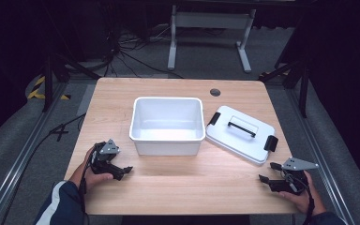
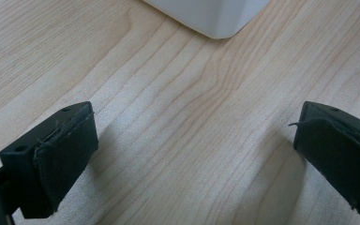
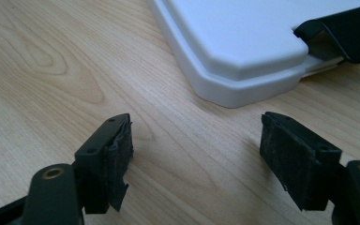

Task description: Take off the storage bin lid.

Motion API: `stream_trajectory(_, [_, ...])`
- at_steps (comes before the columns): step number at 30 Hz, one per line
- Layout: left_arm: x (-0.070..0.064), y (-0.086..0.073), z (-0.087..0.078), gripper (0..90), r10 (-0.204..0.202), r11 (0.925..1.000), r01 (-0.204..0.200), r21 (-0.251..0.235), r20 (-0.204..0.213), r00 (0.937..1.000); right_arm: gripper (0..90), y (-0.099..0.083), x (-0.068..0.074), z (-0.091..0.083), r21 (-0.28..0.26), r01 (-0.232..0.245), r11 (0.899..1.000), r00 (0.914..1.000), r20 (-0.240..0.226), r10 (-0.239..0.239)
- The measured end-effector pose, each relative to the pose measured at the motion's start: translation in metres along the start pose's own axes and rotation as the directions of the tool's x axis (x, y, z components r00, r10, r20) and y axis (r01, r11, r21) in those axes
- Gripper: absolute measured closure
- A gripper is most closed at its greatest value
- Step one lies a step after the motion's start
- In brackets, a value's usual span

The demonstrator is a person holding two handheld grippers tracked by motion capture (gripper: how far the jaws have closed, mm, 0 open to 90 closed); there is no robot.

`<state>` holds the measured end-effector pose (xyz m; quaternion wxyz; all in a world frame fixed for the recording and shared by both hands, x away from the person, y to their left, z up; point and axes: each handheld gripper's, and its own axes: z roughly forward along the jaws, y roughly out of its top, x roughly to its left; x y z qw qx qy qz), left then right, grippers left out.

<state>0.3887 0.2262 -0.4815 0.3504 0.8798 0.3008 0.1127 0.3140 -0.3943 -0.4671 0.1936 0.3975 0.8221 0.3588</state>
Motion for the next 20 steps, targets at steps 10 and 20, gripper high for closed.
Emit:
stream_trajectory(10, [0.0001,0.0,0.0001,0.5,0.001,1.0,-0.001,0.0,0.0,1.0,26.1,0.0001,-0.0003,0.0001,0.0,0.0,1.0,1.0,-0.003,0.0])
stream_trajectory(20, [0.0,0.0,0.0001,0.5,-0.001,1.0,0.001,0.0,0.002,1.0,26.3,0.0,-0.0004,0.0001,-0.001,0.001,1.0,1.0,-0.003,-0.001])
